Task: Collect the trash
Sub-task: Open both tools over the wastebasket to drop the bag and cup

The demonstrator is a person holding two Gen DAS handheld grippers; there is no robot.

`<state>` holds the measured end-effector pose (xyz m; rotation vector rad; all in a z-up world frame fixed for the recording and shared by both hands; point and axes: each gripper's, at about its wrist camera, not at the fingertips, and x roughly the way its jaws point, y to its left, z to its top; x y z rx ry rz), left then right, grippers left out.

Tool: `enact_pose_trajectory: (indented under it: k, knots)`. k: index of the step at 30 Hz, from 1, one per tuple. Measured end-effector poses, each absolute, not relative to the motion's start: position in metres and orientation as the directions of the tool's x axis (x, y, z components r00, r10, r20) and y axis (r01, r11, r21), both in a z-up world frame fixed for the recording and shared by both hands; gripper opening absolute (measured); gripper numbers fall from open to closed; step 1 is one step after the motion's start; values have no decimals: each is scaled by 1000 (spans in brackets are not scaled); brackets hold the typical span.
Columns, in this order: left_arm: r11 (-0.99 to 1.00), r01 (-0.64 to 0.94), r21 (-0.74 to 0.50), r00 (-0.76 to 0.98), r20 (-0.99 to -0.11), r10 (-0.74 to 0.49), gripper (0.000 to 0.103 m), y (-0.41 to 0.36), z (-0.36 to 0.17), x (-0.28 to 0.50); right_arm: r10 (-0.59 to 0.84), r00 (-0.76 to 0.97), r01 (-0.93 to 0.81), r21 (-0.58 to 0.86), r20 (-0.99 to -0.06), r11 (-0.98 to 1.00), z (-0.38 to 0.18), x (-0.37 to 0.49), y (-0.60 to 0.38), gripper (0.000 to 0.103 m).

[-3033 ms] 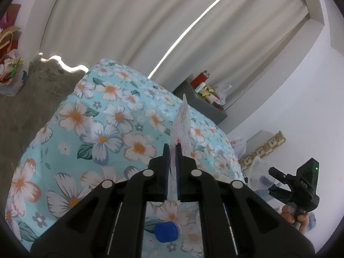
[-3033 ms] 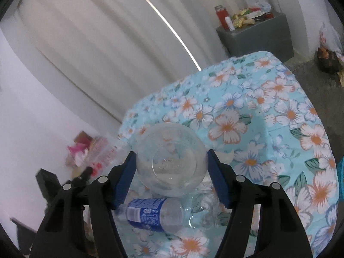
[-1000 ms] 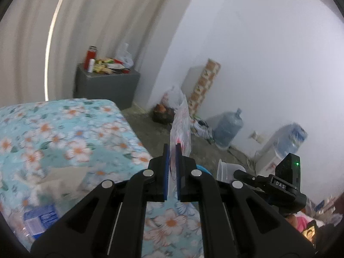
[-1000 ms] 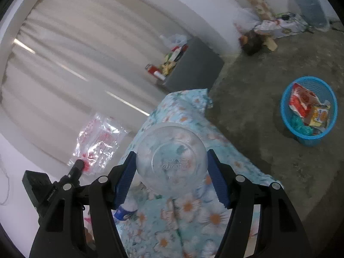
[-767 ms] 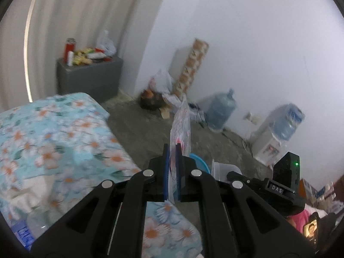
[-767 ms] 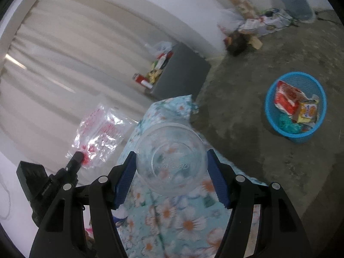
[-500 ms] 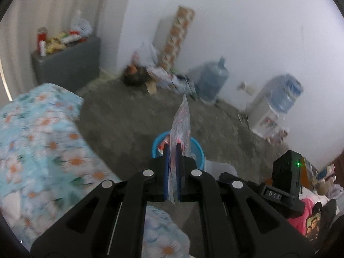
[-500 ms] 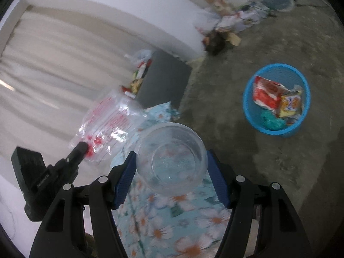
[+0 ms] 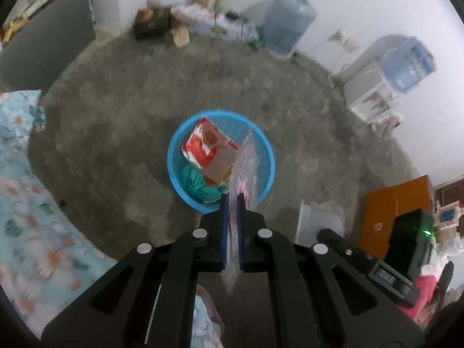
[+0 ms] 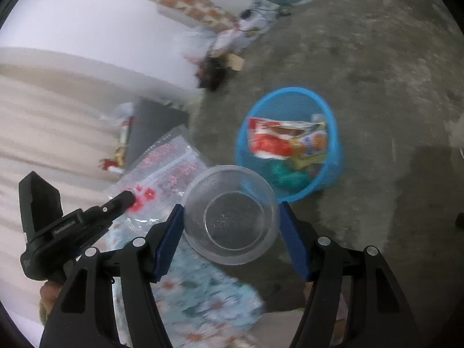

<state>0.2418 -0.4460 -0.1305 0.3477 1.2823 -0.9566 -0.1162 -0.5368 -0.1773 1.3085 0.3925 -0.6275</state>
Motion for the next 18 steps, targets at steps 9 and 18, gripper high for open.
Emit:
enact_pose_trajectory:
  k: [9, 18]
  knots:
    - [651, 738, -177, -9, -967, -253, 7, -515, -221, 283, -115, 732, 681, 723, -672, 115, -234, -66, -591, 65]
    - [702, 685, -197, 21, -957, -290, 62, -521, -230, 306, -137, 671, 738, 674, -729, 27, -277, -56, -633, 73]
